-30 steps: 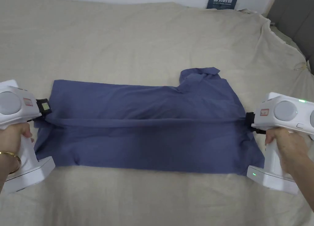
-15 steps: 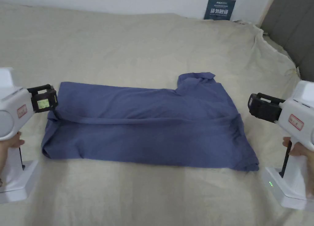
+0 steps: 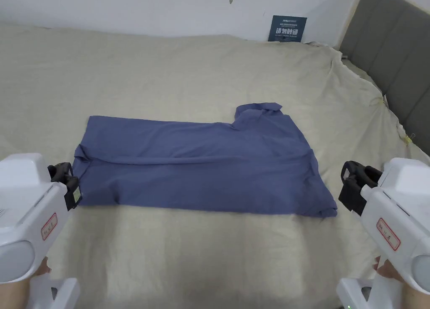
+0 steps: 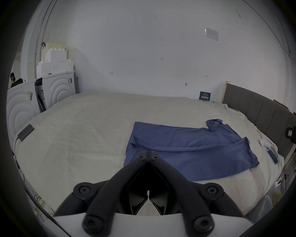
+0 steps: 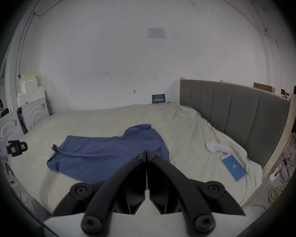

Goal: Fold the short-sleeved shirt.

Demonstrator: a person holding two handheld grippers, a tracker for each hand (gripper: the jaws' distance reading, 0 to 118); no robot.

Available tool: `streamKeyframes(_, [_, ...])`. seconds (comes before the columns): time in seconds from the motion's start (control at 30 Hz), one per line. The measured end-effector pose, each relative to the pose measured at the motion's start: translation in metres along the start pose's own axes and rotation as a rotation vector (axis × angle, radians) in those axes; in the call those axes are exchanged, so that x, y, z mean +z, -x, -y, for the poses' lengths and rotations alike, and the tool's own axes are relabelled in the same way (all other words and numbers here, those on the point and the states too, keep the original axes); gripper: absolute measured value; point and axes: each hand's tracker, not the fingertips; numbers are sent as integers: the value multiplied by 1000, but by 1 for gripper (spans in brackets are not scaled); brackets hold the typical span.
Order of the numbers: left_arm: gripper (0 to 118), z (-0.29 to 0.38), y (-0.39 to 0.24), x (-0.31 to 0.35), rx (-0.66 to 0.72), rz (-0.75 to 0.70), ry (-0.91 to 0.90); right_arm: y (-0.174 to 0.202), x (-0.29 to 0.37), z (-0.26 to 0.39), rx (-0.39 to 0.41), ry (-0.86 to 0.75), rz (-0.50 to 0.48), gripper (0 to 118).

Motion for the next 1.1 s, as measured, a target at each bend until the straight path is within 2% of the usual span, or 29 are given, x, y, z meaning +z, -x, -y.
streamKeyframes(0.13, [0, 2, 5, 3, 55, 8, 22, -4, -1, 11, 11, 6, 14, 0])
streamKeyframes(0.27, [0, -1, 12, -2, 46, -16, 55, -5, 0, 14, -17, 15, 3, 0])
streamKeyframes(0.37, [0, -9, 25, -22, 51, -42, 163, -5, 0, 15, -2, 20, -1, 0])
streamKeyframes(0.4, [5, -14, 31, -31, 74, -46, 216, -6, -2, 15, 0, 20, -2, 0])
streamKeyframes(0.43, [15, -17, 39, -41, 110, -25, 243, -4, 0, 14, 0, 23, -4, 0])
streamKeyframes(0.47, [34, -20, 46, -51, 141, -17, 272, -4, -2, 14, -1, 26, -5, 0])
streamKeyframes(0.5, [71, -23, 51, -60, 160, -1, 311, -5, -3, 14, -3, 29, -5, 0])
streamKeyframes(0.53, [100, -26, 54, -73, 162, 5, 355, -5, -6, 14, -3, 32, -4, 0])
streamKeyframes(0.57, [111, -28, 56, -85, 152, -6, 402, -5, -6, 14, -1, 38, -4, 0])
streamKeyframes(0.6, [113, -27, 55, -91, 138, -21, 426, -5, -8, 14, 0, 42, -3, 0])
streamKeyframes(0.77, [113, -18, 55, -141, 104, -36, 590, -6, -20, 15, 10, 71, 7, 0])
streamKeyframes(0.87, [103, -5, 55, -169, 73, -134, 639, -7, -28, 16, 10, 92, 17, 0])
streamKeyframes(0.97, [97, 1, 56, -190, 101, -152, 653, -6, -35, 16, 13, 113, 26, 0])
streamKeyframes(1.03, [84, 5, 57, -197, 115, -151, 677, -5, -39, 17, 15, 126, 32, 0])
streamKeyframes(1.07, [73, 8, 56, -199, 110, -131, 689, -5, -41, 17, 15, 131, 35, 0])
streamKeyframes(1.1, [57, 10, 54, -198, 110, -102, 686, -6, -43, 18, 15, 135, 37, 0])
